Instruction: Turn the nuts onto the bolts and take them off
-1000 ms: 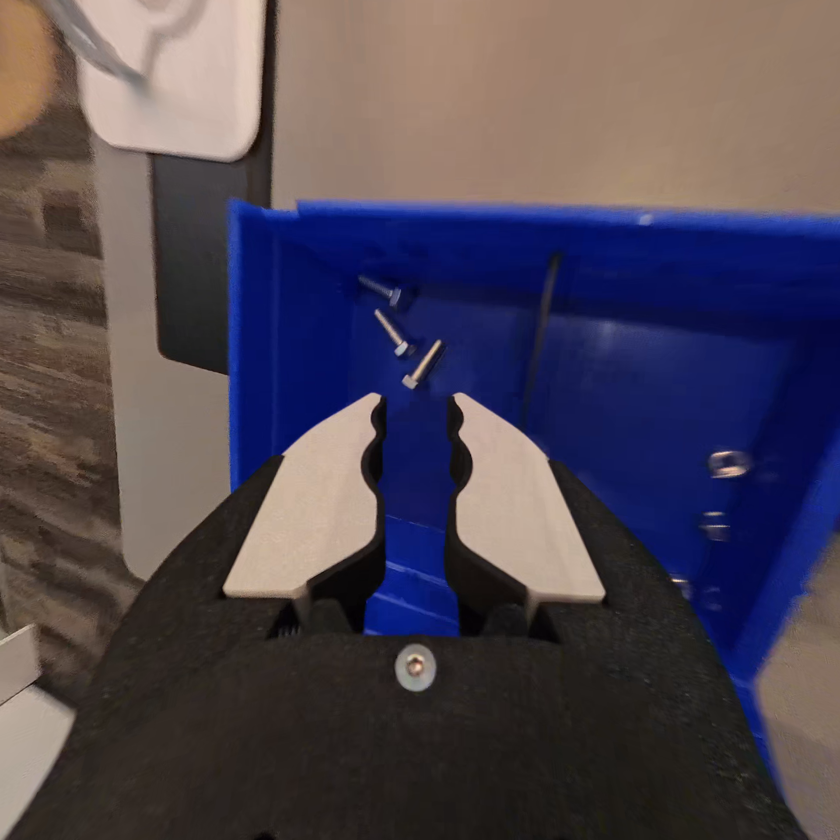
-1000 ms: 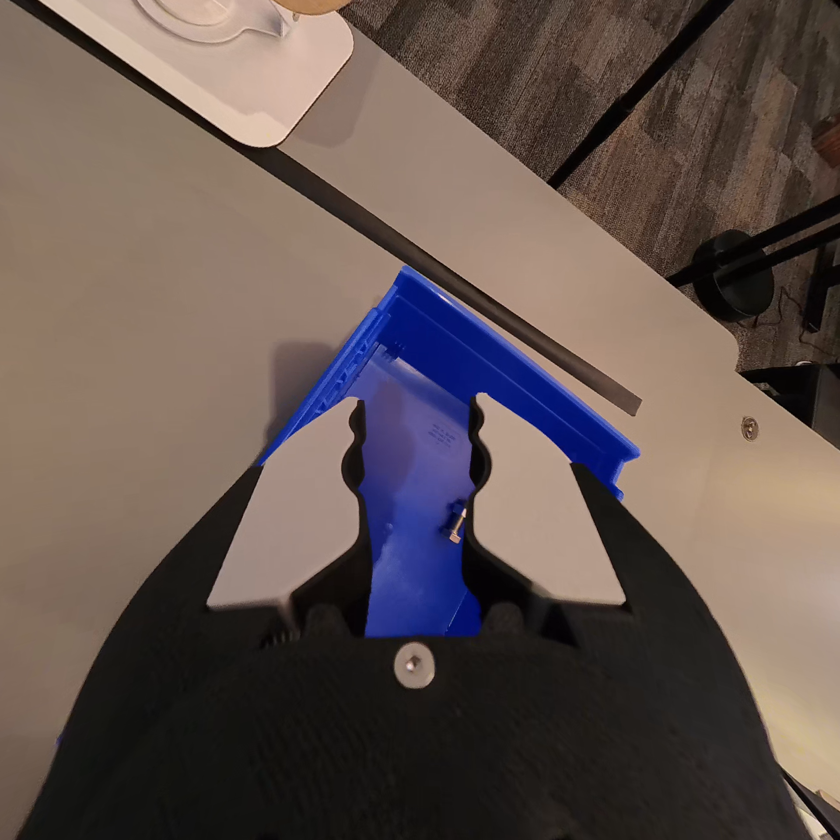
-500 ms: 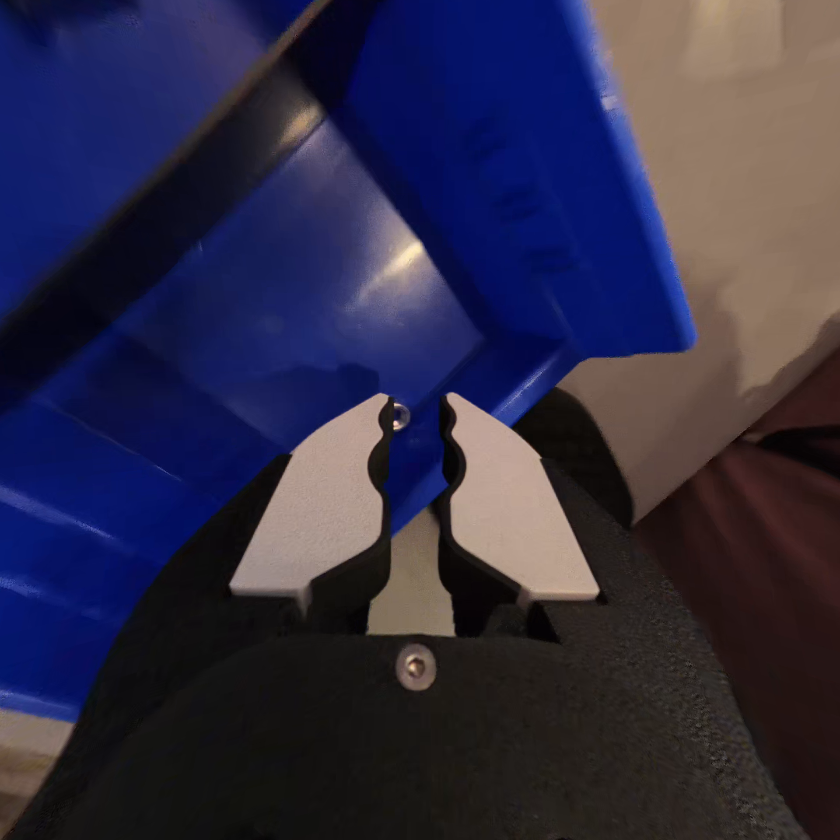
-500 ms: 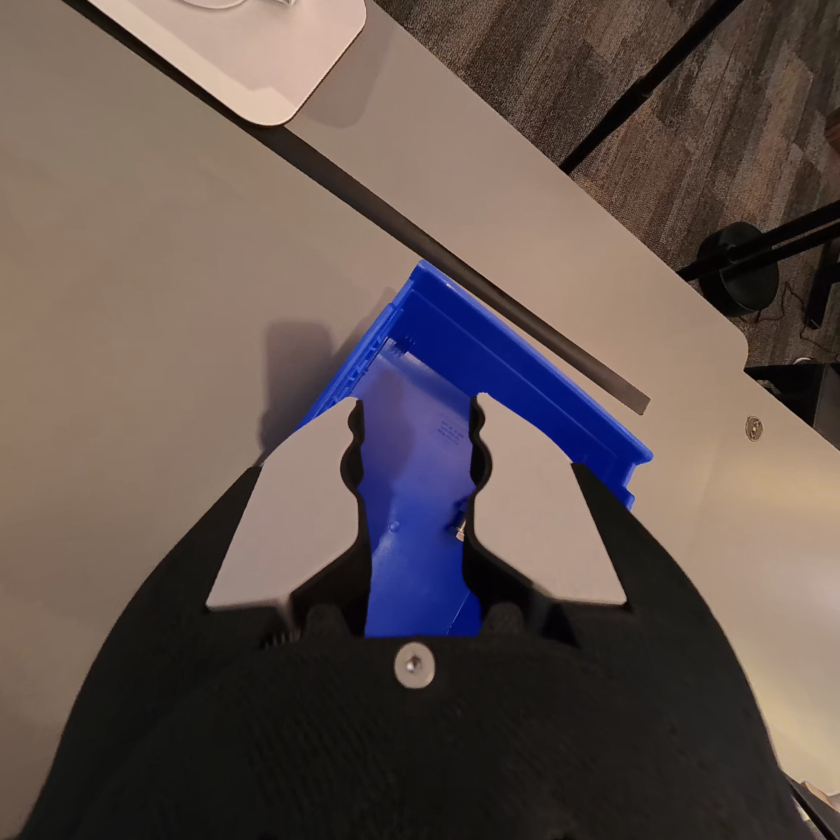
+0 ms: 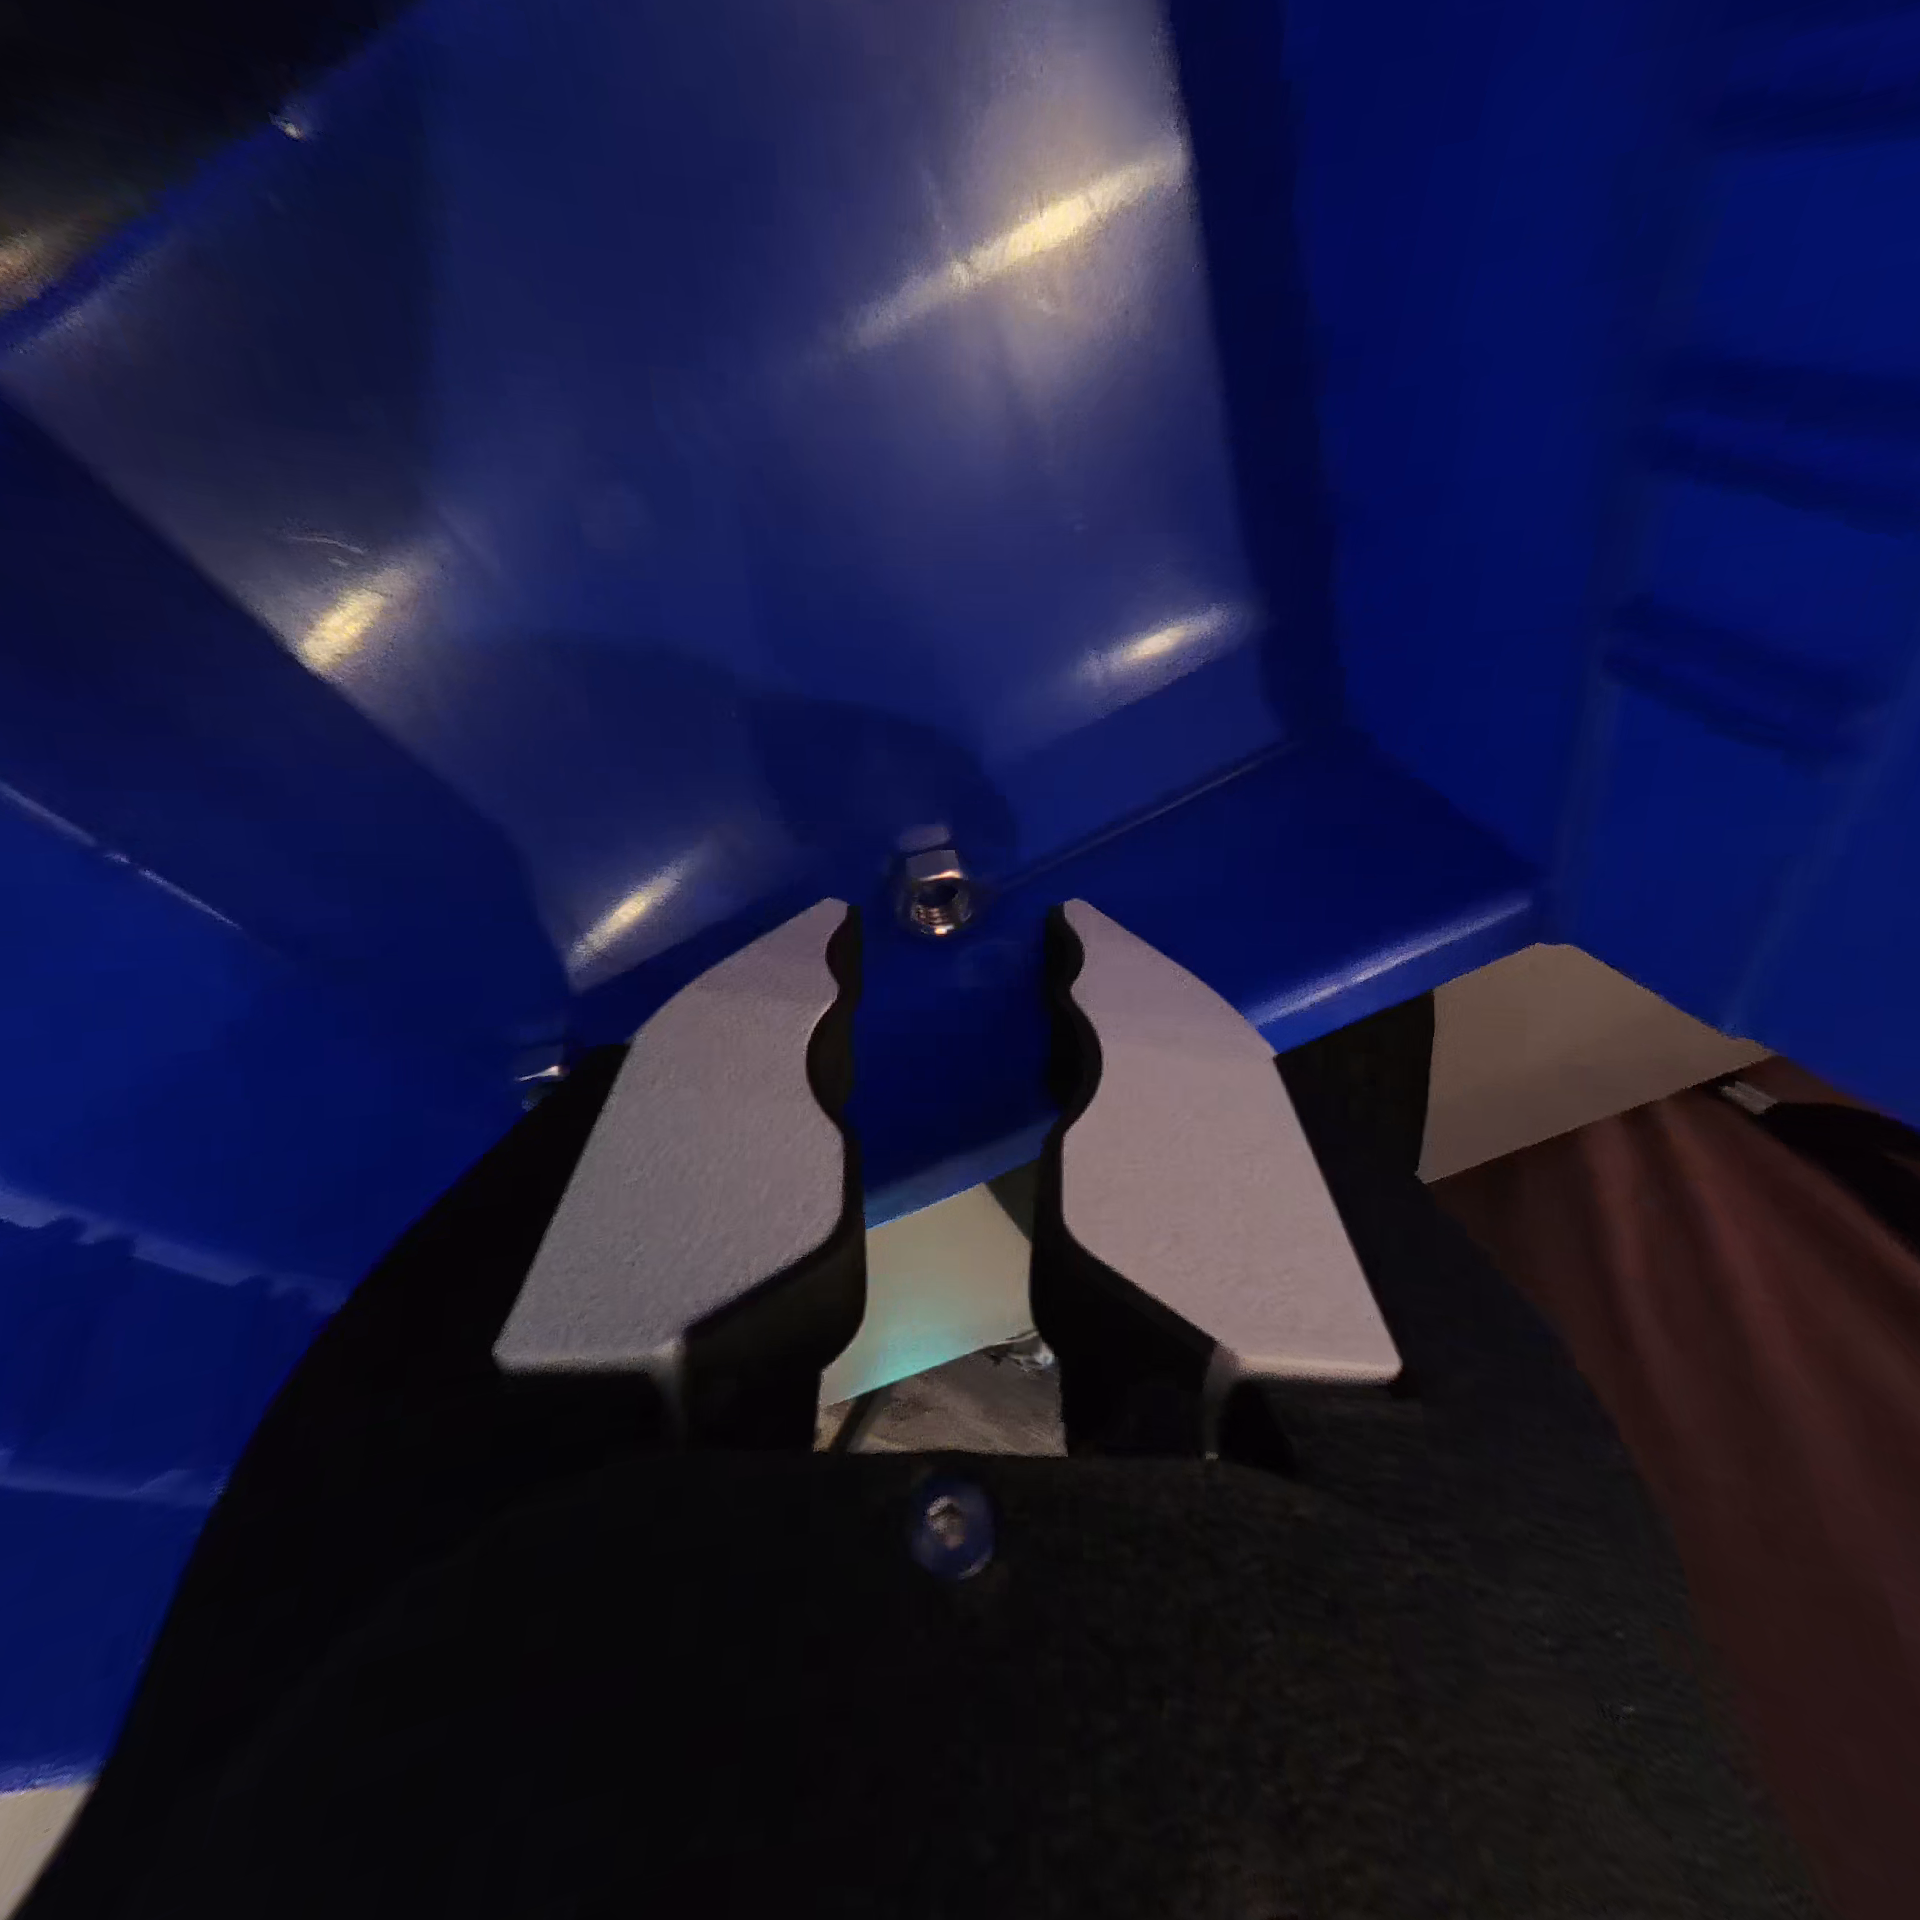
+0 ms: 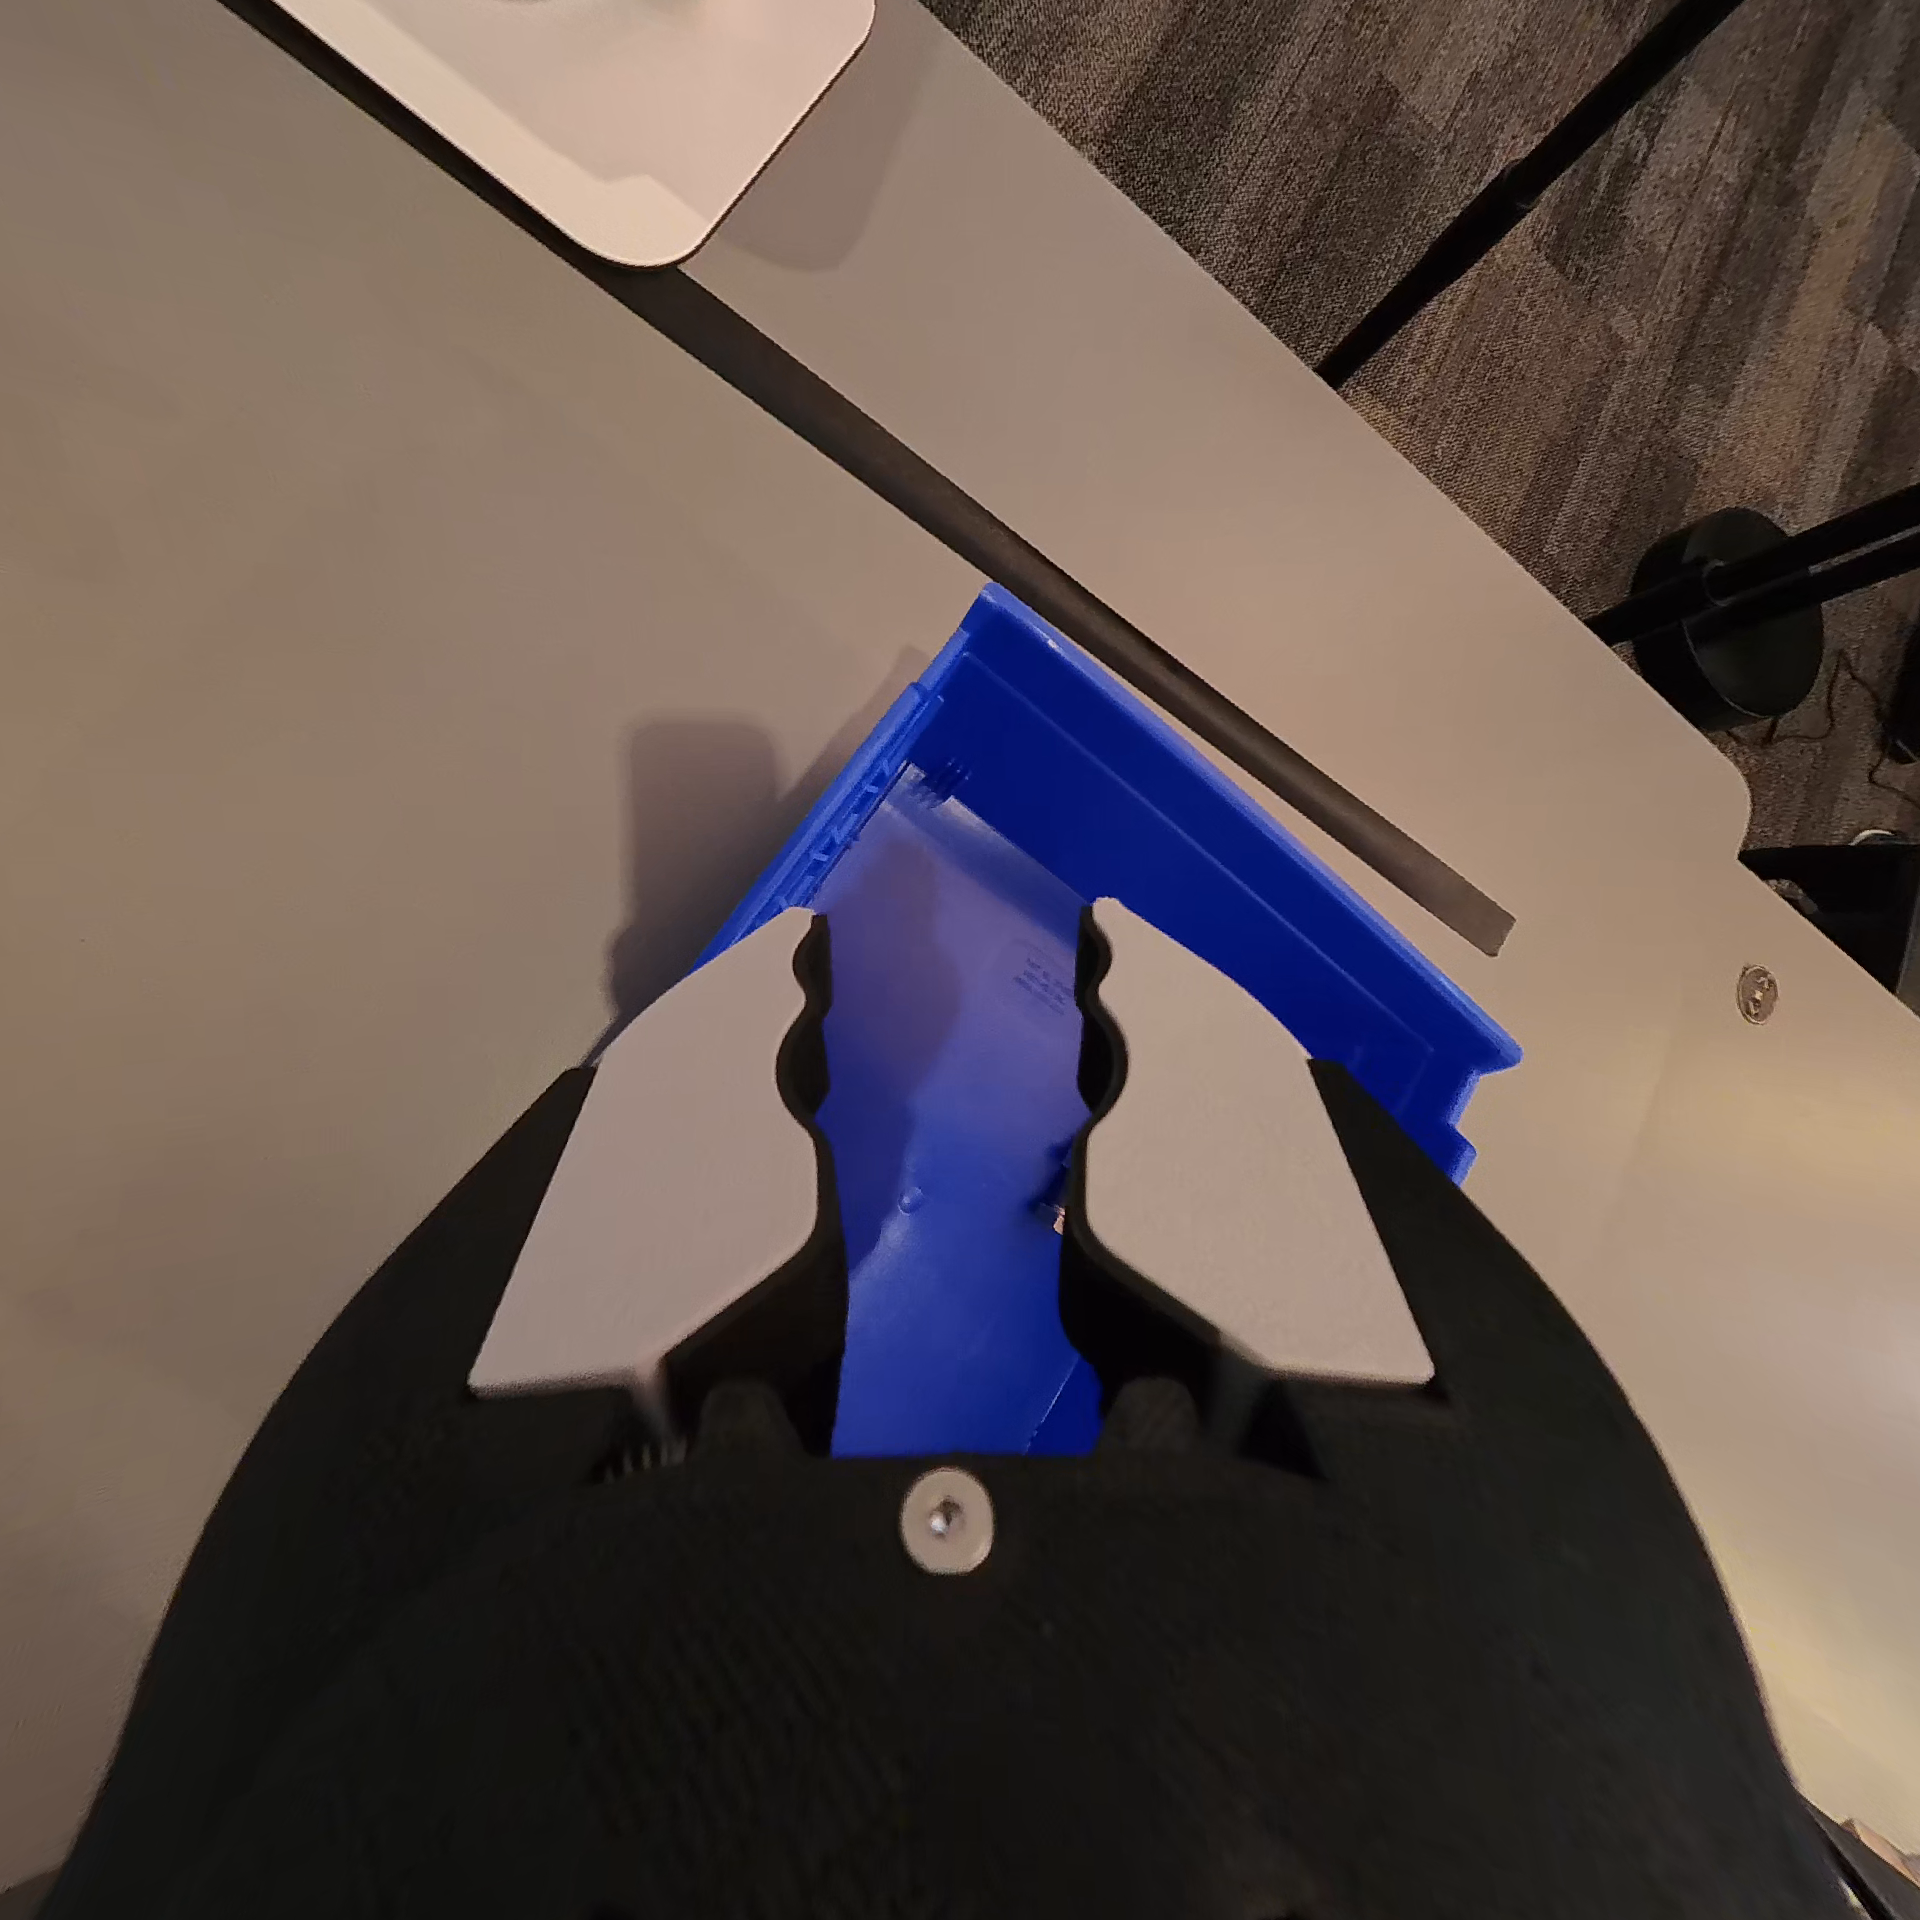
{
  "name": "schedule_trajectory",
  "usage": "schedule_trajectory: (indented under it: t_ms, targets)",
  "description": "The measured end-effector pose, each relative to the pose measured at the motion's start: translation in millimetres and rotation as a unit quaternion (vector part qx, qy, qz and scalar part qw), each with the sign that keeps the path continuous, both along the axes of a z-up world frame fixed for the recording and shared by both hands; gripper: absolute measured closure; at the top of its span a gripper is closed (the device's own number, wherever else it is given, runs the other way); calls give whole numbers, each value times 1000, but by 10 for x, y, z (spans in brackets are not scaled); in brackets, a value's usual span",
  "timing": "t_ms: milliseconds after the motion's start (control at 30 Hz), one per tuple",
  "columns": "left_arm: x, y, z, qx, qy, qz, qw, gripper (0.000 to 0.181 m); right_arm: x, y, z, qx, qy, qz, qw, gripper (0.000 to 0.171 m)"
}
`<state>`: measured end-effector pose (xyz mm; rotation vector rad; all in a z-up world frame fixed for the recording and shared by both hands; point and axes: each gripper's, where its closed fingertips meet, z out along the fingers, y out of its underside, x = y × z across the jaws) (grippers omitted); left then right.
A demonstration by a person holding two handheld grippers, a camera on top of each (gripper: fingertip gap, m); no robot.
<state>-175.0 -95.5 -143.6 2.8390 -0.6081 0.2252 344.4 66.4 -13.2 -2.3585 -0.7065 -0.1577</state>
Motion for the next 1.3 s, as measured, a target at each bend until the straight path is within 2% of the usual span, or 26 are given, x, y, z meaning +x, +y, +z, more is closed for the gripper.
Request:
schedule_trajectory:
  t_ms: [200,367,667,800,900,1100,1300]
  targets:
    - [-13,1,-51,-13,23,17,1000,145,-11,-12,-26,-7,-1,6,1000,125]
    - [70,11,-80,-29,4,49,998,149,-10,-39,-23,-11,2,11,1000,124]
    - [31,-5,-72,-43,8,25,999,146,-3,-49,5,-8,5,13,1000,124]
    - [-33,19,-86,-48,11,31,998,158,-14,-57,-9,-11,-1,17,1000,124]
    - [-40,20,-87,-50,10,31,998,160,-7,-59,-6,-11,-1,16,1000,124]
    - [-58,20,-90,-60,23,6,998,162,-6,-63,0,-9,0,17,1000,124]
    - [-92,79,-73,-30,44,-48,997,163,-19,-60,-19,-13,-4,19,1000,124]
